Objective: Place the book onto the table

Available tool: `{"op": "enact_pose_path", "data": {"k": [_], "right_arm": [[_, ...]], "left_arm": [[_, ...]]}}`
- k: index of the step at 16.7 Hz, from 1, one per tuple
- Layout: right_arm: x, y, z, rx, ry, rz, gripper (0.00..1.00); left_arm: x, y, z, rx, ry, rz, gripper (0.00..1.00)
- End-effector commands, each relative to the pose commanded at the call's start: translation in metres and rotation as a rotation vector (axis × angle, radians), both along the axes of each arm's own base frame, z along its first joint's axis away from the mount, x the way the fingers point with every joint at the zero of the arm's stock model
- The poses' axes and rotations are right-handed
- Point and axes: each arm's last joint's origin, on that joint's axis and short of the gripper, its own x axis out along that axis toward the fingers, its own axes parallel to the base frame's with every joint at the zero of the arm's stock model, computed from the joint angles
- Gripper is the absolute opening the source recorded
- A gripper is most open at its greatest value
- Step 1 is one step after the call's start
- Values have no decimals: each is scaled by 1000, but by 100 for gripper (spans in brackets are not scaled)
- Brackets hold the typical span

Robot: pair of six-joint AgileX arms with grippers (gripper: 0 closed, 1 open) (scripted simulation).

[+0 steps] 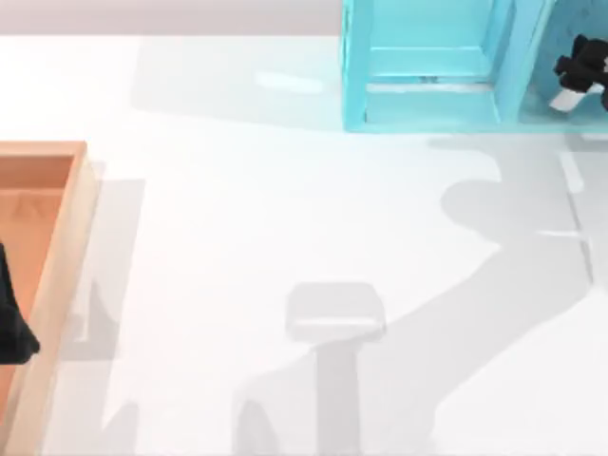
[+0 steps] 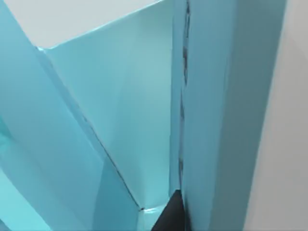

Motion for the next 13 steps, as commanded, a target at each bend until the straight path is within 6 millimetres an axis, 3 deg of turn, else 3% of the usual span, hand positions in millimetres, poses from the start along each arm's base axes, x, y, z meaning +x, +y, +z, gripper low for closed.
{"op": "enact_pose_path", "data": {"k": [8, 10, 13], "right_arm": [[-2, 3, -5, 7, 16, 6, 0], [-5, 2, 3, 8, 22, 2, 0], [-19, -1, 34, 9, 37, -3, 0]], "left_arm": [[0, 0, 0, 0, 0, 0, 100], [0, 0, 0, 0, 0, 0, 100], [0, 0, 0, 0, 0, 0, 100]]}}
